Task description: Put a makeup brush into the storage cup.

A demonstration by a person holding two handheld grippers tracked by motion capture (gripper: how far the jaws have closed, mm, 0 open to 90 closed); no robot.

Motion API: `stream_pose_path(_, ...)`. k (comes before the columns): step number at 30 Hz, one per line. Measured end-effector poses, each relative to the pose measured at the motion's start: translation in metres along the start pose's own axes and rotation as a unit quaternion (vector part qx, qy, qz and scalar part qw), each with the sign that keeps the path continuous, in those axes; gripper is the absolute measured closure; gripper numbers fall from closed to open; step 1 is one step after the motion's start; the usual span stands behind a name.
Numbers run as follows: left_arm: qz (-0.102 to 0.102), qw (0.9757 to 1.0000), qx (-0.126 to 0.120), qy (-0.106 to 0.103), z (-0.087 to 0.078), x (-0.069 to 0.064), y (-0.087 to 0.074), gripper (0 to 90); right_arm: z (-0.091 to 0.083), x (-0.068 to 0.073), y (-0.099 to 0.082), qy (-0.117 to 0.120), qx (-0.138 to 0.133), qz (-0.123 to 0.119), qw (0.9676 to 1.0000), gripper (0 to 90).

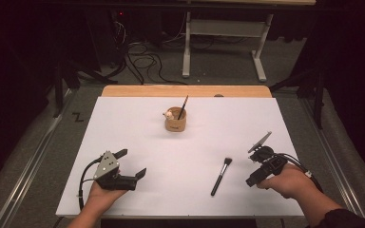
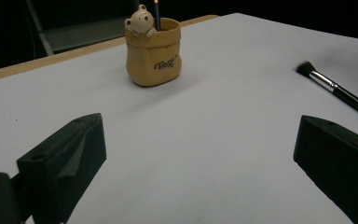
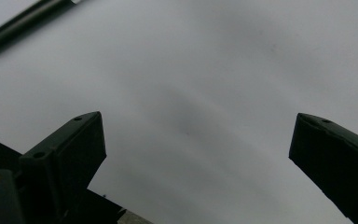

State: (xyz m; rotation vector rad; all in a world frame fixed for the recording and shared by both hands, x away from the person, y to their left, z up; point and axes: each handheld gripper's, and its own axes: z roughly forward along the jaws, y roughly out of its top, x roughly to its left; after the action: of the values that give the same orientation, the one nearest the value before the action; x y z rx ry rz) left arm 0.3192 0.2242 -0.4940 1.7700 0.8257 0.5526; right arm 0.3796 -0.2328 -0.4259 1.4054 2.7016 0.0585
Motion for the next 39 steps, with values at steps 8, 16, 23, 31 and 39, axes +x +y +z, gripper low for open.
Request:
stream_pose_path(8, 0.004, 1.0, 0.0, -0.003, -0.001, -0.001, 0.0, 3.1, 0.0, 0.022, 0.017, 0.009, 0.005, -0.033, 0.9994, 5.2)
stream_pose_path(16, 0.005, 1.0, -0.003, -0.006, -0.003, -0.001, 0.001, 3.1, 0.011, 0.04, 0.035, 0.019, 0.002, -0.051, 0.9985, 8.1)
stream_pose_path(23, 0.005, 0.9999, -0.009, -0.001, -0.004, -0.001, 0.001, 3.1, 0.018, 0.045, 0.044, 0.027, 0.005, -0.046, 0.9986, 15.4)
stream_pose_path(31, 0.008, 0.9999, -0.009, -0.002, -0.005, -0.002, 0.001, 3.0, 0.023, 0.049, 0.051, 0.014, -0.005, -0.041, 0.9991, 14.3)
stream_pose_path(39, 0.011, 0.9999, -0.011, 0.0, -0.005, -0.002, 0.002, 2.8, 0.029, 0.055, 0.055, 0.026, -0.007, -0.031, 0.9992, 13.4)
